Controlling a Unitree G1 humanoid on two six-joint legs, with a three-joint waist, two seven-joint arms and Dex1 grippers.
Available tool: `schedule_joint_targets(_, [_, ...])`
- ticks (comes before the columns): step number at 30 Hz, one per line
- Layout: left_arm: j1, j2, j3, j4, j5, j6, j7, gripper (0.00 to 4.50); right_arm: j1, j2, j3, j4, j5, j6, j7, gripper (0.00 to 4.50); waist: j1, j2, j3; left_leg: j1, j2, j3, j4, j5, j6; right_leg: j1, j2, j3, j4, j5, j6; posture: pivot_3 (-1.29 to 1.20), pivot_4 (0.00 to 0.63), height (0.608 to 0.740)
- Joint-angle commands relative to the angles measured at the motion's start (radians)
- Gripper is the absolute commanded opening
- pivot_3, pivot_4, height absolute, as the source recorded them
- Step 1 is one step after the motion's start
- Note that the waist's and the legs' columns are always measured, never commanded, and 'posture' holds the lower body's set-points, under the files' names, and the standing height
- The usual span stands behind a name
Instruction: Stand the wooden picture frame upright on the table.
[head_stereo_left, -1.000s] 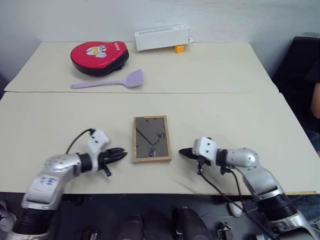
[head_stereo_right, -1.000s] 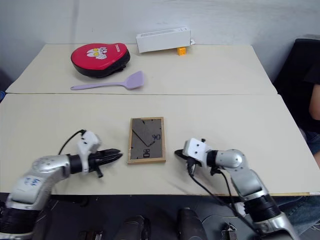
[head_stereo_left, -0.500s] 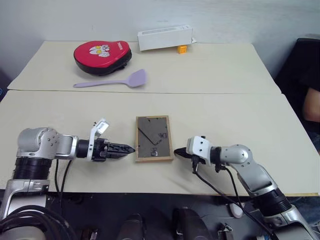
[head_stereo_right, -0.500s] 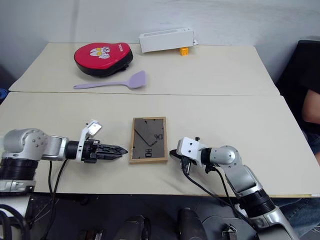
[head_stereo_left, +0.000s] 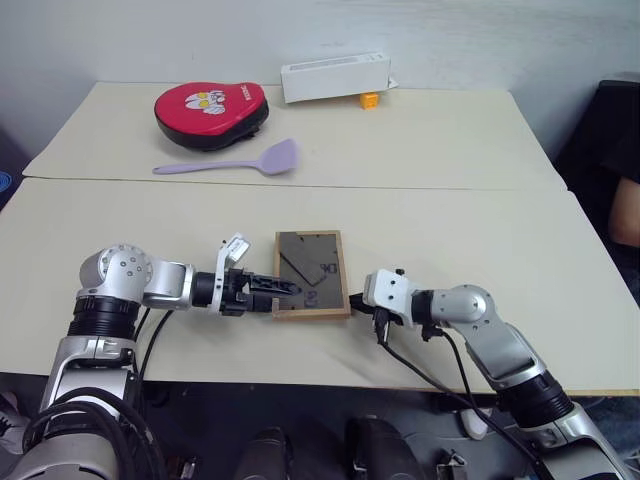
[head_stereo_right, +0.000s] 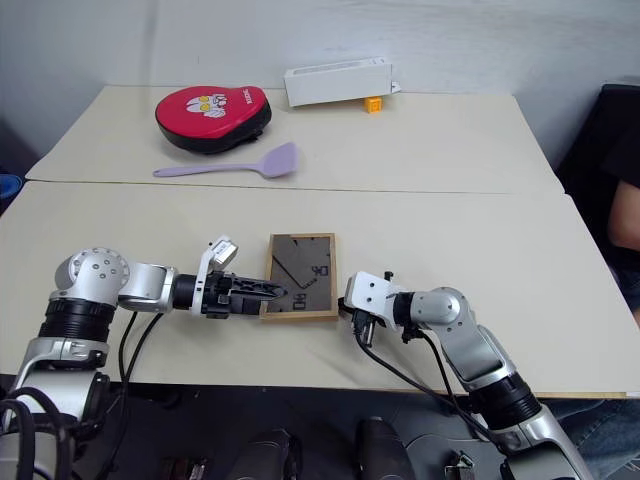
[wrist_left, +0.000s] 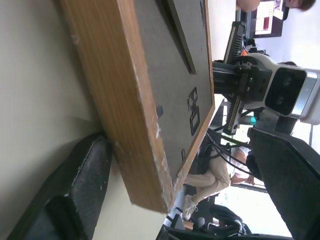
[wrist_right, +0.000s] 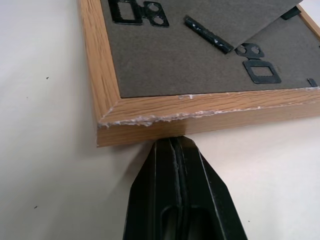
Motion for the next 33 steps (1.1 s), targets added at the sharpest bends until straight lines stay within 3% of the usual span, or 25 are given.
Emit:
schedule_joint_targets(1, [0.007,-0.054,0.004,0.045,-0.031,0.007,0.097,3.84,-0.006,0.011,0.03,-0.036,0.0,0.005,0.01,0.0,0.003,0.0,0.0,0.0,0.0,0.0,0.0,0.0,0.0,0.0,0.0,0.0,0.0,0.0,0.0,0.0,0.15,0.74])
schedule_joint_targets(6, [0.035,-0.088,0.042,0.04,-0.084,0.007,0.18,2.25,-0.001,0.008,0.025,-0.041,-0.002,0.011,0.009,0.0,0.003,0.0,0.0,0.0,0.0,0.0,0.0,0.0,0.0,0.0,0.0,0.0,0.0,0.0,0.0,0.0,0.15,0.74])
schedule_joint_targets(10, [0.063,-0.091,0.1,-0.008,-0.071,0.007,0.193,1.34,0.032,-0.011,-0.006,-0.068,0.018,0.013,0.013,0.0,0.01,-0.001,-0.001,0.0,0.0,0.0,0.001,0.0,-0.001,0.0,0.0,-0.001,-0.001,0.0,0.0,0.0,0.15,0.74])
schedule_joint_targets(13, [0.097,-0.074,0.147,-0.119,-0.04,-0.024,0.137,1.26,0.097,-0.052,-0.082,-0.113,0.076,0.009,0.028,0.0,0.014,-0.001,0.0,-0.001,0.0,-0.001,0.001,0.0,-0.001,0.0,0.0,-0.002,-0.001,0.0,0.0,0.0,0.15,0.74])
schedule_joint_targets(16, [0.162,-0.023,0.149,-0.275,0.036,-0.232,-0.033,1.26,0.2,-0.106,-0.222,-0.144,0.183,-0.018,0.057,0.0,0.012,0.0,0.0,-0.003,0.0,-0.002,0.0,-0.001,-0.002,0.0,0.0,-0.003,-0.001,0.0,0.0,0.0,0.15,0.74])
schedule_joint_targets(19, [0.253,0.055,0.055,-0.408,0.251,-0.61,-0.315,1.26,0.264,-0.123,-0.379,-0.205,0.393,0.062,0.1,0.59,0.004,0.0,0.001,-0.003,0.001,-0.001,-0.001,0.0,-0.003,0.0,0.001,-0.003,-0.006,0.0,0.0,0.0,0.15,0.74])
schedule_joint_targets(22, [0.296,0.068,-0.002,-0.448,0.395,-0.847,-0.44,1.26,0.237,-0.12,-0.442,-0.252,0.521,0.154,0.086,1.59,-0.005,0.002,0.001,0.0,0.002,0.001,-0.002,0.001,-0.005,0.001,0.002,-0.002,-0.005,0.0,-0.001,0.0,0.15,0.74])
schedule_joint_targets(26, [0.303,0.019,-0.038,-0.476,0.474,-0.949,-0.459,1.26,0.14,-0.093,-0.449,-0.318,0.698,0.318,0.035,3.01,-0.006,0.001,0.002,0.0,0.002,-0.001,-0.003,0.001,-0.004,0.002,0.002,-0.002,-0.006,0.0,-0.001,0.0,0.15,0.74])
schedule_joint_targets(30, [0.322,-0.012,-0.091,-0.526,0.537,-1.01,-0.478,1.26,0.014,-0.044,-0.38,-0.334,0.728,0.394,-0.029,4.33,-0.012,0.001,0.002,-0.002,0.003,0.0,-0.004,0.0,-0.002,0.0,0.001,-0.002,-0.007,0.0,0.0,0.0,0.15,0.74])
schedule_joint_targets(33, [0.313,-0.056,-0.08,-0.526,0.527,-0.988,-0.459,1.26,-0.081,0.013,-0.292,-0.276,0.67,0.396,-0.069,4.42,-0.012,0.001,0.002,-0.003,0.002,-0.001,-0.004,0.0,-0.001,-0.001,0.001,-0.002,-0.007,0.0,0.0,0.0,0.15,0.74])
